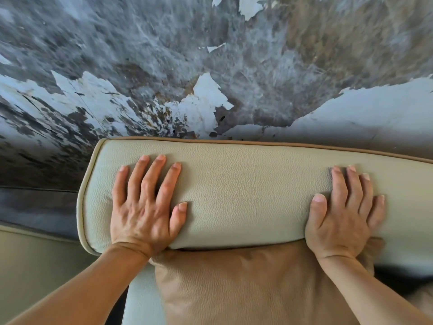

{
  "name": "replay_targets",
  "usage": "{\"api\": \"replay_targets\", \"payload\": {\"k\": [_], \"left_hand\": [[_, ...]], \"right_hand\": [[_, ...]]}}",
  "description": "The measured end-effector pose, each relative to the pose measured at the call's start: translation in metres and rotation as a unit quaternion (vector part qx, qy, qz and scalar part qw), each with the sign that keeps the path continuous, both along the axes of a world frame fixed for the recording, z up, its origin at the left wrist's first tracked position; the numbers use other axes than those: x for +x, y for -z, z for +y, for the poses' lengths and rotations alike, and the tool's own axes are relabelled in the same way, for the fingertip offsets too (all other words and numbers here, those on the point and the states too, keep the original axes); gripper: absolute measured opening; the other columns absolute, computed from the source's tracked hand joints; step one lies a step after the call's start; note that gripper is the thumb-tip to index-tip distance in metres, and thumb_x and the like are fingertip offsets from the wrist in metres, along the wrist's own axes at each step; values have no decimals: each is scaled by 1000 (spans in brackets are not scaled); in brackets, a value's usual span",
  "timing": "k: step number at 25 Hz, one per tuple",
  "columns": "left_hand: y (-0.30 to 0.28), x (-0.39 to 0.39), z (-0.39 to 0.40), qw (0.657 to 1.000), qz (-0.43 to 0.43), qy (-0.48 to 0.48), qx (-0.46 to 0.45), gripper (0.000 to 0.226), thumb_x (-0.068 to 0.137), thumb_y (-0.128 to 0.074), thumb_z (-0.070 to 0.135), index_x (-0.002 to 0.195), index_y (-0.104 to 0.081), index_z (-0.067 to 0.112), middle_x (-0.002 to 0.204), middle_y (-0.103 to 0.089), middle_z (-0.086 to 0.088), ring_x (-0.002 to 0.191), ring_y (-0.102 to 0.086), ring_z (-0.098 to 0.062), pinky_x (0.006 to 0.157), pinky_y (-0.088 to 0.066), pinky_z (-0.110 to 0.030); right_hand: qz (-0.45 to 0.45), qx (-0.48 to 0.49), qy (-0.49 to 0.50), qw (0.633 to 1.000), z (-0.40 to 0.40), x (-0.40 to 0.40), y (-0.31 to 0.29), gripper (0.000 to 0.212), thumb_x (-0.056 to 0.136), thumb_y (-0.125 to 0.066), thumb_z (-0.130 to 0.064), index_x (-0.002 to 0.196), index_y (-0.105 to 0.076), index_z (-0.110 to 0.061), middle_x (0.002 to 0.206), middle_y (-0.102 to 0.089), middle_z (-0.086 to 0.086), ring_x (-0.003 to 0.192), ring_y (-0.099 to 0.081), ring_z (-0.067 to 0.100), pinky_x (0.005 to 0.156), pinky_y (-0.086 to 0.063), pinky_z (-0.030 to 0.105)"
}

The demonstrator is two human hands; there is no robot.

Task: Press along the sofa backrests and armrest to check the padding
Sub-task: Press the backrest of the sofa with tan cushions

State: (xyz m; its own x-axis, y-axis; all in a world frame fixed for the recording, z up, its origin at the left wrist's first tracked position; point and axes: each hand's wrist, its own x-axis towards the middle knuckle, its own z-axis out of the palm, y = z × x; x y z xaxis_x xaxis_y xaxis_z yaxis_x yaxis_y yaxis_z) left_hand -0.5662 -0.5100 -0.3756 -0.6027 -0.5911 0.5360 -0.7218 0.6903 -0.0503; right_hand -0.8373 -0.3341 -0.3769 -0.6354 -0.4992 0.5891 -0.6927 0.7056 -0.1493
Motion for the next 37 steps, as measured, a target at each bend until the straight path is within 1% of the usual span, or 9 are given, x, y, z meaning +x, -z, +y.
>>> {"api": "replay_targets", "payload": {"k": [10,17,25,30,37], "left_hand": [[1,-29,-33,1000,1,12,-4,63,93,-28,50,144,-39,15,145,-44,-17,137,-33,-37,115,-19,-58],[0,-44,-50,1000,0,20,-4,63,93,-27,50,144,-39,15,145,-44,-17,137,-33,-37,115,-19,-58],[-1,-65,-71,1000,1,27,-4,62,94,-26,49,143,-39,14,144,-44,-18,136,-35,-39,113,-21,-59],[1,-75,-81,999,-11,32,-8,63,93,-26,49,144,-38,14,145,-41,-16,136,-34,-39,114,-21,-58],[-1,-74,-79,999,-8,31,-7,63,93,-26,49,142,-41,12,144,-42,-18,136,-35,-40,113,-22,-60]], "right_hand": [[-5,-8,15,1000,-23,-19,1,59,92,-25,-43,142,-38,-16,152,-35,10,142,-23,30,115,-10,53],[-10,-14,21,1000,-35,-30,2,59,92,-25,-43,142,-37,-15,153,-34,10,142,-23,30,115,-10,54],[-11,-21,30,999,-51,-46,4,60,92,-22,-44,144,-35,-16,153,-33,10,143,-21,29,115,-6,51],[1,-31,35,999,-59,-57,10,60,93,-19,-47,144,-35,-17,151,-35,11,142,-23,30,115,-8,51],[-9,-27,35,999,-59,-55,8,61,93,-20,-47,143,-36,-16,151,-36,11,142,-24,31,116,-9,52]]}}
